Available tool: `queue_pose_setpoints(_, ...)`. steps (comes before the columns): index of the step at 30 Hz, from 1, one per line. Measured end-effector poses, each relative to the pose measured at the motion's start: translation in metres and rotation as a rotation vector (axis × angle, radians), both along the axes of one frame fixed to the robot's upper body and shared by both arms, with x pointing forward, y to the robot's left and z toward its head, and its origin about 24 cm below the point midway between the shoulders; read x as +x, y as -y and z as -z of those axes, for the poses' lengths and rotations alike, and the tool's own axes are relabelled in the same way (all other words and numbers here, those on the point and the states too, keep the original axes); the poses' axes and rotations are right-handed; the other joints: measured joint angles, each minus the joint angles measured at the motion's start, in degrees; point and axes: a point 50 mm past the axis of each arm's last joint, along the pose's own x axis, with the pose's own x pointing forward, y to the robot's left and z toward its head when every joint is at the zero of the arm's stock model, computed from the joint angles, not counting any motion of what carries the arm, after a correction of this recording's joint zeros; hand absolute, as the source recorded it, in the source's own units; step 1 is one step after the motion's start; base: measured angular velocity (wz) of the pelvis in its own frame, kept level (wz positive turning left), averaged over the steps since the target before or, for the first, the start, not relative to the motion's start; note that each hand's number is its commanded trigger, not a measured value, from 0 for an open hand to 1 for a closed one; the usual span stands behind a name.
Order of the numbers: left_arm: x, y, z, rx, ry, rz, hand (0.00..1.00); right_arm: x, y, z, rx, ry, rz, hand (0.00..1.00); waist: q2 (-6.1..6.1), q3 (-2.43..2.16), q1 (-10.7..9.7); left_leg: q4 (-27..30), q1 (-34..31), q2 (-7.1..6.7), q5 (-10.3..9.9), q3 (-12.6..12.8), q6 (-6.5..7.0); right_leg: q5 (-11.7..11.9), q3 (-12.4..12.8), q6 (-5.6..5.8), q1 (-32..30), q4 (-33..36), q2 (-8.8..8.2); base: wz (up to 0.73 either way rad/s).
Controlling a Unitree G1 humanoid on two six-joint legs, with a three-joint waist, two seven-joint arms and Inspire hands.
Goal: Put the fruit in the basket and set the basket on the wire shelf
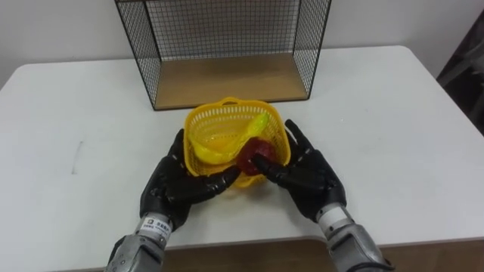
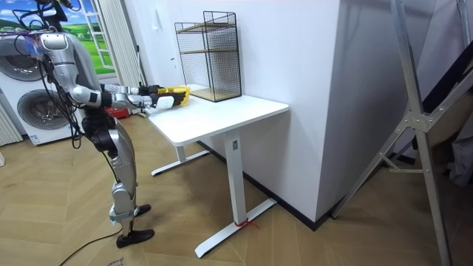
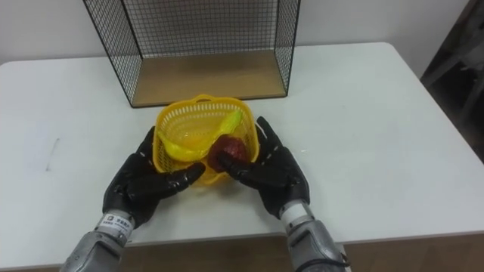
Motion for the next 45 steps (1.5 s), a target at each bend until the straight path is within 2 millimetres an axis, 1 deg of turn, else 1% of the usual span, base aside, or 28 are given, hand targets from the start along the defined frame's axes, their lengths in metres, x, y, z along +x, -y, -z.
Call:
queue_pose_setpoints(2, 0.001, 0.002, -0.001, -0.005, 0.005, -0.001, 0.00, 0.002, -0.001, -0.002, -0.040, 0.013, -0.004, 0.00, -0.07, 0.03, -0.02, -0.02, 0.04, -0.02, 0.01, -0.01, 0.00, 0.00, 0.10, 0.00, -0.12, 0.17, -0.01, 0.00)
queue_pose_setpoints(5, 0.008, 0.005, -0.007, 0.003, 0.034, 0.007, 0.00, 0.006, -0.001, -0.006, -0.124, 0.043, -0.012, 0.00, -0.40, 0.25, 0.06, 0.58, -0.01, 0.02, 0.01, -0.07, 0.00, -0.01, 0.08, 0.00, -0.18, 0.55, -0.03, 0.00)
queue_pose_setpoints(7, 0.012, 0.005, -0.011, 0.038, 0.065, 0.015, 0.00, 0.010, -0.003, -0.009, -0.205, 0.072, -0.020, 0.00, -0.66, 0.37, -0.39, 0.55, -0.02, 0.02, 0.01, -0.04, 0.01, -0.01, 0.05, 0.00, -0.18, 0.58, -0.05, 0.00)
queue_pose_setpoints(10, 0.014, 0.007, -0.013, 0.053, 0.079, 0.024, 0.00, 0.016, -0.004, -0.016, -0.260, 0.104, -0.015, 0.00, -1.05, 0.37, -0.52, 0.55, -0.19, 0.09, 0.00, 0.24, 0.00, -0.01, 0.15, 0.00, -0.38, 0.60, -0.03, -0.02)
queue_pose_setpoints(17, 0.023, 0.009, -0.026, 0.048, 0.151, 0.023, 0.00, 0.020, -0.005, -0.033, -0.257, 0.180, 0.019, 0.00, -1.41, 0.18, -0.71, 0.80, -0.40, 0.11, 0.00, 0.24, 0.00, -0.01, 0.11, 0.00, -0.39, 0.71, -0.02, 0.00)
queue_pose_setpoints(22, 0.024, 0.010, -0.028, 0.067, 0.171, 0.029, 0.00, 0.021, -0.005, -0.036, -0.294, 0.210, 0.022, 0.00, -1.80, -0.15, -1.08, 0.79, 0.14, 0.07, 0.00, 0.04, 0.00, -0.01, -0.06, 0.00, 0.31, 0.67, -0.03, 0.01)
queue_pose_setpoints(24, 0.024, 0.010, -0.028, 0.077, 0.175, 0.032, 0.00, 0.021, -0.005, -0.036, -0.296, 0.210, 0.022, 0.00, -1.87, -0.19, -1.13, 0.84, 0.14, 0.07, 0.00, 0.04, 0.00, -0.01, -0.05, 0.00, 0.34, 0.68, -0.03, 0.00)
queue_pose_setpoints(32, 0.024, 0.010, -0.032, 0.099, 0.193, 0.036, 0.00, 0.021, -0.003, -0.038, -0.332, 0.220, 0.022, 0.00, -1.79, -0.25, -1.21, 0.98, 0.12, 0.17, 0.01, -0.10, 0.00, 0.00, -0.04, -0.02, 0.31, 0.88, -0.06, 0.00)
queue_pose_setpoints(37, 0.027, 0.009, -0.046, 0.089, 0.255, 0.026, 0.00, 0.024, -0.004, -0.053, -0.318, 0.286, 0.032, 0.00, -1.80, -0.26, -1.37, 0.91, 0.65, 0.10, 0.01, -0.07, 0.00, -0.01, 0.01, -0.02, 0.60, 0.85, -0.06, 0.00)
queue_pose_setpoints(45, 0.029, 0.009, -0.050, 0.087, 0.271, 0.024, 0.00, 0.025, -0.005, -0.057, -0.314, 0.303, 0.035, 0.00, -1.80, -0.25, -1.22, 0.77, 1.19, 0.38, 0.00, -0.11, 0.00, -0.01, 0.05, -0.02, 1.19, 0.67, -0.05, 0.00)
